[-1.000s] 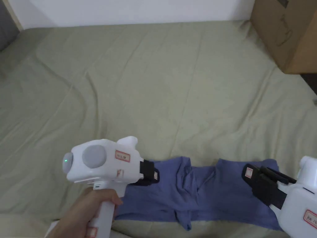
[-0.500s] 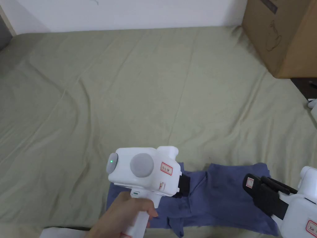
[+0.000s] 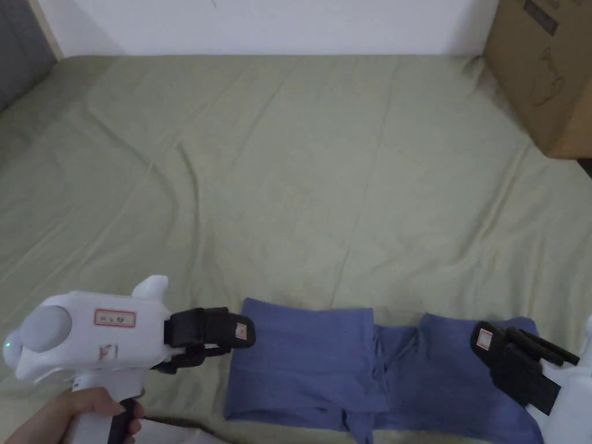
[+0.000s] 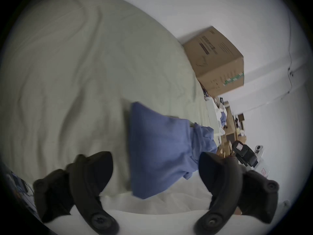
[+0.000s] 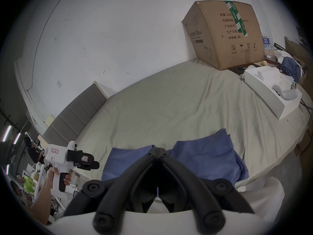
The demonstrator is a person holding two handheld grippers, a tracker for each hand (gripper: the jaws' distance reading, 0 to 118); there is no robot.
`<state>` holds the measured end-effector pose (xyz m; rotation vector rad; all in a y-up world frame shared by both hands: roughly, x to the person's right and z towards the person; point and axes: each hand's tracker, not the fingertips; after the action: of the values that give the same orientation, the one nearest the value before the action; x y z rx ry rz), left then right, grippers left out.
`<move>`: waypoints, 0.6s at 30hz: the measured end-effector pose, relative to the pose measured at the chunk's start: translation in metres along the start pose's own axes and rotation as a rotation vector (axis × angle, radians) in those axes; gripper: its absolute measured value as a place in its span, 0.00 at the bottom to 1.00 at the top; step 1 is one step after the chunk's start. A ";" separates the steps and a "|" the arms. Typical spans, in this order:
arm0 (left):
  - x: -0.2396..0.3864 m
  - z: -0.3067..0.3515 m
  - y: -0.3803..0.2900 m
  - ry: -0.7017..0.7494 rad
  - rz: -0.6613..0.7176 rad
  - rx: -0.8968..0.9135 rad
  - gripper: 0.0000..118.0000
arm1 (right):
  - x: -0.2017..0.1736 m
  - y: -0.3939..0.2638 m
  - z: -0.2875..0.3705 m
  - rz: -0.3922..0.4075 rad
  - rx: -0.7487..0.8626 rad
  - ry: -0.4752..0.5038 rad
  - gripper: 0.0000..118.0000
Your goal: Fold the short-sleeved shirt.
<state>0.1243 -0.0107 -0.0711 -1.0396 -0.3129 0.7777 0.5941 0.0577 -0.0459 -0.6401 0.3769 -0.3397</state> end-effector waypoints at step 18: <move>-0.034 -0.102 0.019 -0.381 0.212 -0.162 0.49 | -0.037 -0.008 -0.024 0.102 -0.104 -0.002 0.00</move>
<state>0.1515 -0.0964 -0.1337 -1.0839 -0.6057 1.1599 0.5497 0.0548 -0.0507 -0.7205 0.4257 -0.2225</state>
